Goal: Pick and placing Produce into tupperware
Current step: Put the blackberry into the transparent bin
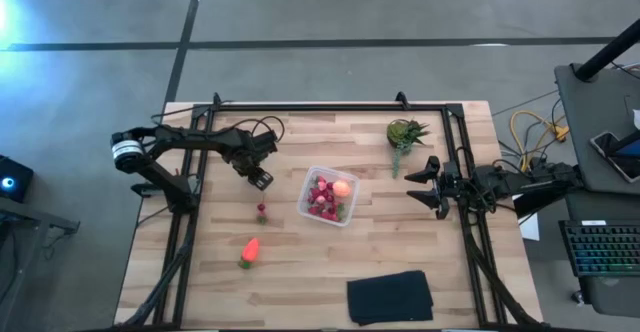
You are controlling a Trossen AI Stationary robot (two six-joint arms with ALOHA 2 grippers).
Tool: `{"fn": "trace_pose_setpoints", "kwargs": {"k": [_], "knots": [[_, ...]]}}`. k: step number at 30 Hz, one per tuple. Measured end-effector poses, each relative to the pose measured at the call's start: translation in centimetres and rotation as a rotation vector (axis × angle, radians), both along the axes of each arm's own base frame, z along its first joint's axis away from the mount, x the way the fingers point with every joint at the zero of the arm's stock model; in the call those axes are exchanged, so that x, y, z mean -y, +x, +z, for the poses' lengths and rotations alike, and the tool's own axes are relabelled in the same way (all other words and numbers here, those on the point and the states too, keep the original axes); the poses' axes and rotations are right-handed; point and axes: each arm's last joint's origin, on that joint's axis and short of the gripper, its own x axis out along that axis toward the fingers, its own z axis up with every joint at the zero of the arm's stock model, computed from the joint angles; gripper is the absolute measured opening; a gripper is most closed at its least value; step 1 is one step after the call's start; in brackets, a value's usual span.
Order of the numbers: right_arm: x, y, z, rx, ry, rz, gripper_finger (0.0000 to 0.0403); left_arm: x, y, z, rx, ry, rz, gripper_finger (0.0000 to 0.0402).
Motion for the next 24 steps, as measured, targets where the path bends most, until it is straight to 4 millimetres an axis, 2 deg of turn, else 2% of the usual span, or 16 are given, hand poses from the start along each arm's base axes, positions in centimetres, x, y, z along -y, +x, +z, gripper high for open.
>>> {"fn": "trace_pose_setpoints", "kwargs": {"k": [10, 13, 18, 24], "knots": [[0.0, 0.0, 0.0, 0.000, 0.000, 0.000, 0.0242, 0.0, 0.0, 0.0, 0.000, -0.006, -0.002, 0.0104], [0.0, 0.0, 0.0, 0.001, 0.000, 0.000, 0.0243, 0.2, 0.2, 0.6, 0.000, -0.050, -0.009, 0.0104], [0.0, 0.0, 0.0, 0.000, 0.000, 0.000, 0.0247, 0.0, 2.1, 3.3, 0.073, -0.020, -0.066, 0.0104], [0.0, 0.0, 0.0, 0.001, 0.000, 0.000, 0.0242, 0.6, 6.6, 8.5, 0.326, 0.066, -0.291, 0.0104]]}}
